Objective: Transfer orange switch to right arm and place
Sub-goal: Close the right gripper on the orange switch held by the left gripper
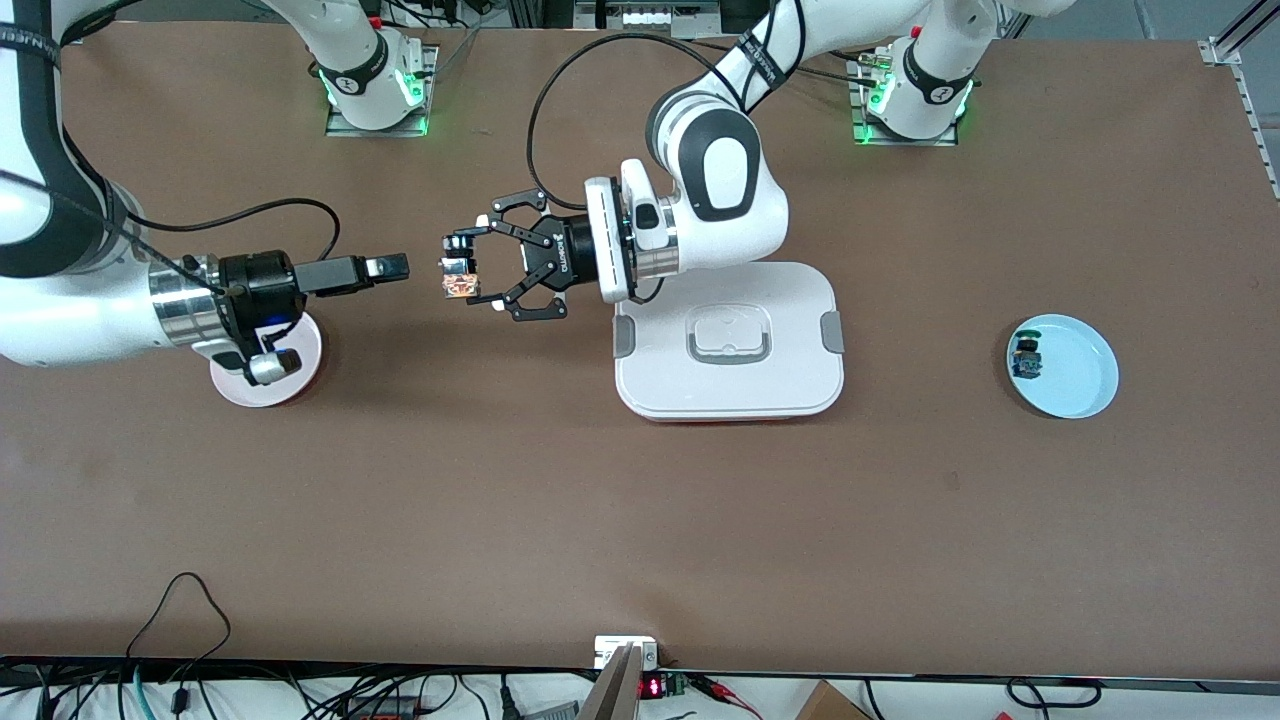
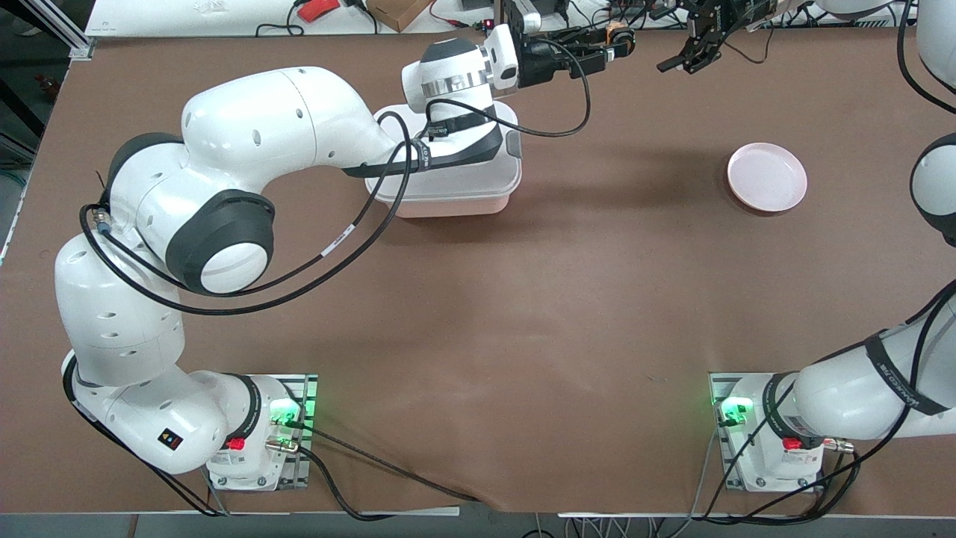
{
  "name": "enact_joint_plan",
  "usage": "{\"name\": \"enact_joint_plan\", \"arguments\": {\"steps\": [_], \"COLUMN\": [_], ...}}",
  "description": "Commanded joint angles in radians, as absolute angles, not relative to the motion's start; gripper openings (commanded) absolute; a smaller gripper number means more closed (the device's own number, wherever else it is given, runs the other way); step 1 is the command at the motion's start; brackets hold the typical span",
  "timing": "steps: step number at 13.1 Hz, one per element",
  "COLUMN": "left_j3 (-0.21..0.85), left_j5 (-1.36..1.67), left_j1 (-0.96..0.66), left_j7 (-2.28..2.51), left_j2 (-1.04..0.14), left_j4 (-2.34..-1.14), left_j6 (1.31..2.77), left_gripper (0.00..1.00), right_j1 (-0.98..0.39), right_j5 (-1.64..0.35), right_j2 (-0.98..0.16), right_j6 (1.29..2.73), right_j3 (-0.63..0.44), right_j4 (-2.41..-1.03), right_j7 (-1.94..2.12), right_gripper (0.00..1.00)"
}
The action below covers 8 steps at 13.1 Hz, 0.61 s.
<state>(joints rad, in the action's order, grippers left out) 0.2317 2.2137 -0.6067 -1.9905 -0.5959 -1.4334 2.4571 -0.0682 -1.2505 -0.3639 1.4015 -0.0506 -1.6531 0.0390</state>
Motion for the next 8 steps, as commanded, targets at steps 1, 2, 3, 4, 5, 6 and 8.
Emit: {"name": "enact_joint_plan", "arguments": {"steps": [1,2,3,4,5,6,8], "left_j3": [0.216,0.216,0.215,0.215,0.215,0.215,0.215], "left_j5": [2.237,2.238,2.237,2.238,2.237,2.237,2.238], "left_j1": [-0.606,-0.604,-0.604,-0.604,-0.604,-0.604,-0.606], "left_j7": [-1.991,-1.993,-1.993,-1.991,-1.993,-1.993,-1.991], "left_j2": [-0.583,-0.577,-0.578,-0.578,-0.577,-0.577,-0.578], "left_j4": [-1.434,-1.434,-1.434,-1.434,-1.434,-1.434,-1.434], "left_j6": [2.465,2.465,2.465,2.465,2.465,2.465,2.465], "left_gripper": [0.00,0.00,0.00,0.00,0.00,0.00,0.00], "right_j1": [-0.060,-0.061,-0.063,-0.067,-0.072,-0.084,-0.101], "right_j5": [-1.350,-1.359,-1.361,-1.364,-1.368,-1.374,-1.402], "right_j2": [-0.367,-0.368,-0.371,-0.377,-0.385,-0.390,-0.403], "right_j6": [1.387,1.387,1.388,1.390,1.388,1.391,1.402], "right_j3": [-0.049,-0.049,-0.049,-0.049,-0.049,-0.048,-0.048], "right_j4": [-1.660,-1.660,-1.660,-1.660,-1.660,-1.660,-1.660], "right_j7": [-0.041,-0.049,-0.049,-0.052,-0.052,-0.052,-0.051], "right_gripper": [1.00,1.00,1.00,1.00,1.00,1.00,1.00]}}
